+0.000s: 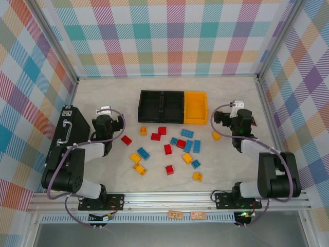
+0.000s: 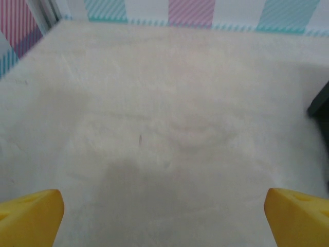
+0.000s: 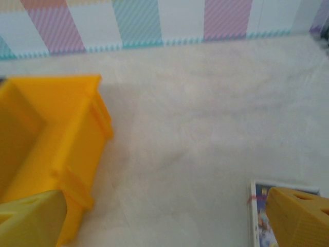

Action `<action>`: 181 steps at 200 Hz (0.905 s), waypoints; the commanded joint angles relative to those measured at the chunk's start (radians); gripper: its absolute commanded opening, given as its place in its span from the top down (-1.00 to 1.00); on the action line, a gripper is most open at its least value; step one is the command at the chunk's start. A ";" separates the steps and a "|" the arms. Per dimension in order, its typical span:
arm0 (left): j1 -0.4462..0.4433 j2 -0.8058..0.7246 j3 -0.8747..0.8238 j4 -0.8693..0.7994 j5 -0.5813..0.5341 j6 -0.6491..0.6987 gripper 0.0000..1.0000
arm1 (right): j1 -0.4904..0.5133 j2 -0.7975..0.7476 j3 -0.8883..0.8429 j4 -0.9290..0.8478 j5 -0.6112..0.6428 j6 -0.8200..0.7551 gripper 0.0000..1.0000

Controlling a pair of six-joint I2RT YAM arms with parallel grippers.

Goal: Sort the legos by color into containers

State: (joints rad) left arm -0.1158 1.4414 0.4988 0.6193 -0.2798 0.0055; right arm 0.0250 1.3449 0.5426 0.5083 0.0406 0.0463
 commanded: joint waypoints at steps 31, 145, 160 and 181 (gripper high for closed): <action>-0.008 -0.207 0.099 -0.194 0.084 -0.171 -0.99 | -0.008 -0.177 0.142 -0.406 -0.050 0.331 -0.98; -0.187 -0.142 0.344 -0.831 0.549 -0.467 -0.64 | -0.005 0.093 0.362 -0.982 -0.146 0.341 -0.56; -0.248 -0.143 0.348 -0.859 0.501 -0.453 -0.65 | 0.008 0.139 0.372 -0.975 -0.158 0.335 -0.57; -0.304 -0.125 0.343 -0.854 0.462 -0.455 -0.66 | 0.041 0.209 0.392 -0.973 -0.166 0.324 -0.58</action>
State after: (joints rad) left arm -0.3733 1.3083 0.8165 -0.1818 0.2165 -0.4667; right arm 0.0303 1.4952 0.8837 -0.4297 -0.0921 0.4011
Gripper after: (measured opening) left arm 0.828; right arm 0.788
